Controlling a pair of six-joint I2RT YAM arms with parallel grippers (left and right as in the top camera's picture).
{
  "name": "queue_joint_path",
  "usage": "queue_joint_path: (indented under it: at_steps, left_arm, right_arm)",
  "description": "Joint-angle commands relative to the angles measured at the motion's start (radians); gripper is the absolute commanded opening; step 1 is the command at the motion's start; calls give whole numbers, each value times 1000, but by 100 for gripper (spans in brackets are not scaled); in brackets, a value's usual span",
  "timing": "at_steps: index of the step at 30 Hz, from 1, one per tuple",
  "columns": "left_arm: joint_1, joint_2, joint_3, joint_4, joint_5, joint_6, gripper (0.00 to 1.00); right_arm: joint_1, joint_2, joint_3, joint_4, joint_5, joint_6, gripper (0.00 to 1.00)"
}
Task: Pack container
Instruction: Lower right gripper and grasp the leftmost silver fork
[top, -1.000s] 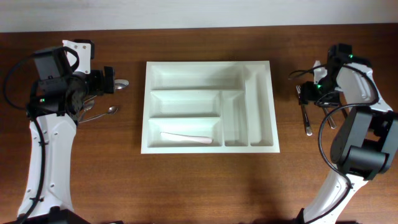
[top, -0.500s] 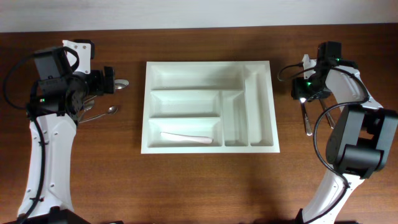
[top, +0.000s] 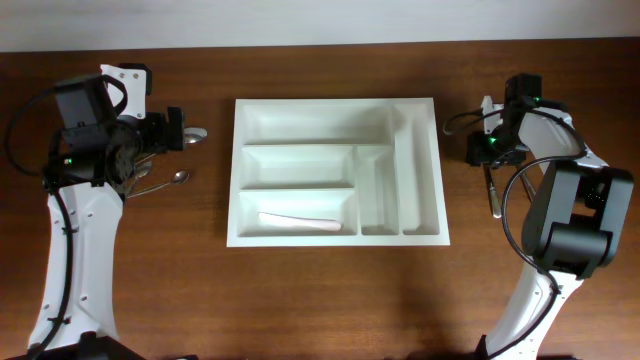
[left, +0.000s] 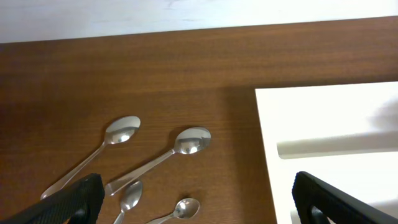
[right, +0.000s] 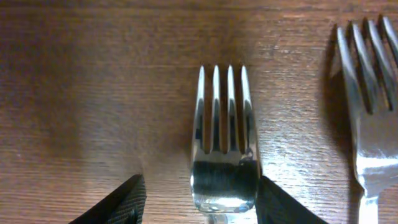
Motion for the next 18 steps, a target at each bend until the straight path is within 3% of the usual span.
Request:
queue_joint_path:
  at_steps: [1,8,18]
  left_arm:
    - [3,11,22,-3,-7,16,99]
    - [3,11,22,-3,-7,16,99]
    - [3,11,22,-3,-7,16,99]
  right_arm:
    - [-2,31,-7,-10,-9,-1,53]
    - [-3,31,-7,-11,-1,0,37]
    - [-22,31,-6,-29,-2,25,27]
